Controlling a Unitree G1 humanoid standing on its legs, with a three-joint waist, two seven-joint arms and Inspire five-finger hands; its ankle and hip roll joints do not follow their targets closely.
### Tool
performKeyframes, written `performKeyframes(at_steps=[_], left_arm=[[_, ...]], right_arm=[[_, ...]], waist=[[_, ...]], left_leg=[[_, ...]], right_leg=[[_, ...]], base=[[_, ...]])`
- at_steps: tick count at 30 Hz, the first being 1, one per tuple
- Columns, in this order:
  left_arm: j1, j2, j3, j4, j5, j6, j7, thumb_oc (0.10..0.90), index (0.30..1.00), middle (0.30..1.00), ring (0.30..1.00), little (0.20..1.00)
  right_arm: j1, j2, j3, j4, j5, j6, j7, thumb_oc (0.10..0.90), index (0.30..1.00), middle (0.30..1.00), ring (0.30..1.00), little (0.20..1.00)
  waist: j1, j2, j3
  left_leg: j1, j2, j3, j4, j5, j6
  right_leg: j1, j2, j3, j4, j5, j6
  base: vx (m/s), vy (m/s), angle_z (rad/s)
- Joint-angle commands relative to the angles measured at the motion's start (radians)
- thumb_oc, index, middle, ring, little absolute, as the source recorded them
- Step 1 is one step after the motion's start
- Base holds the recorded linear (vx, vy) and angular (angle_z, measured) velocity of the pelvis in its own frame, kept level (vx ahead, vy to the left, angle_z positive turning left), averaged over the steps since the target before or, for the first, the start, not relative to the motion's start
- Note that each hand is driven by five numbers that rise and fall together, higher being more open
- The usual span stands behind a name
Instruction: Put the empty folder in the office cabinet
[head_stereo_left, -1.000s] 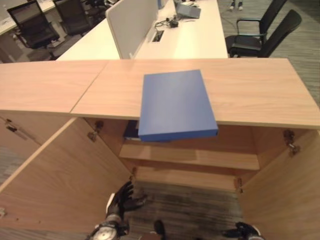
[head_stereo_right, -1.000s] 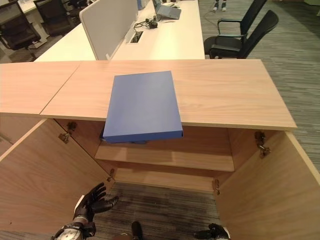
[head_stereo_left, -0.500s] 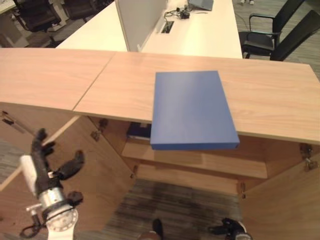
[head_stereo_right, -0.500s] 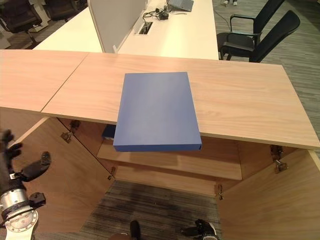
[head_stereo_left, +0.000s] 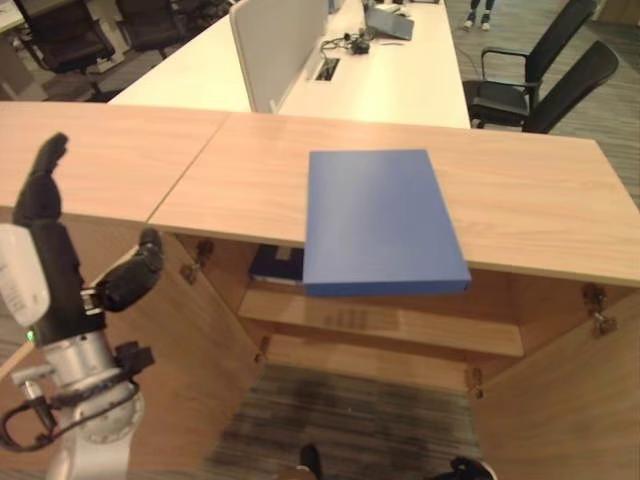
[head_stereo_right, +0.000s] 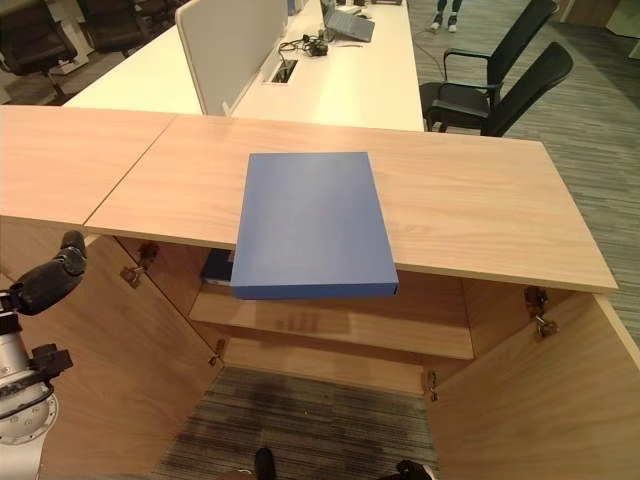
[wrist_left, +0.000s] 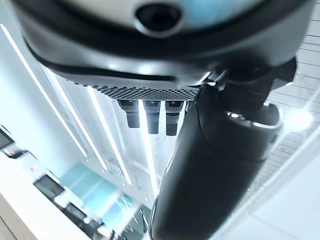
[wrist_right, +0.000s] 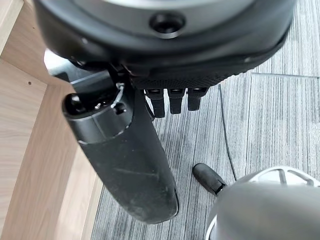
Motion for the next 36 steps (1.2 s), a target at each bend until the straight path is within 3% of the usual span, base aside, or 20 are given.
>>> performKeyframes(at_steps=[1, 5, 9, 14, 30, 36], left_arm=[[-0.024, 0.054, -0.005, -0.130, -0.053, -0.101, -0.014, 0.800, 0.900, 0.900, 0.900, 0.900], [-0.032, 0.086, -0.038, -0.167, -0.140, -0.129, -0.095, 0.800, 0.900, 0.900, 0.900, 0.900], [-0.090, 0.171, -0.085, -0.216, -0.267, -0.133, -0.239, 0.800, 0.900, 0.900, 0.900, 0.900], [-0.137, 0.201, -0.100, -0.242, -0.338, -0.126, -0.308, 0.800, 0.900, 0.900, 0.900, 0.900], [-0.228, 0.274, -0.119, -0.244, -0.319, -0.112, -0.366, 0.800, 0.900, 0.900, 0.900, 0.900], [-0.301, 0.257, -0.219, -0.247, -0.317, -0.098, -0.411, 0.800, 0.900, 0.900, 0.900, 0.900]], right_arm=[[-0.052, -0.034, 0.019, 0.017, -0.038, -0.013, -0.003, 0.800, 0.900, 0.900, 0.900, 0.900], [-0.058, -0.046, 0.022, 0.023, -0.052, -0.003, 0.003, 0.800, 0.900, 0.900, 0.900, 0.900], [-0.076, -0.065, 0.041, 0.038, -0.084, 0.016, 0.033, 0.800, 0.900, 0.900, 0.900, 0.900], [-0.087, -0.070, 0.057, 0.040, -0.097, 0.022, 0.053, 0.800, 0.900, 0.900, 0.900, 0.900], [-0.071, -0.070, 0.078, 0.045, -0.122, 0.025, 0.076, 0.800, 0.900, 0.900, 0.900, 0.900], [-0.069, -0.072, 0.089, 0.057, -0.139, 0.030, 0.079, 0.800, 0.900, 0.900, 0.900, 0.900]], waist=[[0.005, -0.017, -0.058], [-0.003, -0.014, -0.065], [-0.018, -0.010, -0.082], [-0.021, -0.008, -0.094], [-0.039, -0.008, -0.110], [-0.057, -0.008, -0.116]], left_leg=[[-0.018, 0.052, 0.005, -0.007, 0.009, -0.077], [-0.012, 0.052, 0.010, -0.007, 0.007, -0.076], [-0.001, 0.058, 0.017, -0.006, 0.010, -0.080], [0.010, 0.058, 0.021, -0.006, 0.011, -0.084], [0.030, 0.061, 0.032, -0.007, 0.008, -0.087], [0.038, 0.061, 0.037, -0.007, 0.002, -0.084]], right_leg=[[0.016, -0.048, 0.015, 0.001, -0.014, 0.067], [0.018, -0.049, 0.019, 0.001, -0.011, 0.069], [0.027, -0.046, 0.025, 0.001, -0.016, 0.068], [0.037, -0.044, 0.026, 0.001, -0.019, 0.066], [0.050, -0.045, 0.037, 0.001, -0.020, 0.066], [0.053, -0.048, 0.043, 0.001, -0.018, 0.068]], base=[[-0.03, 0.005, -0.04], [-0.03, -0.001, -0.02], [-0.03, -0.009, -0.04], [0.00, 0.000, -0.01], [0.00, 0.000, 0.00], [0.00, 0.000, 0.00]])
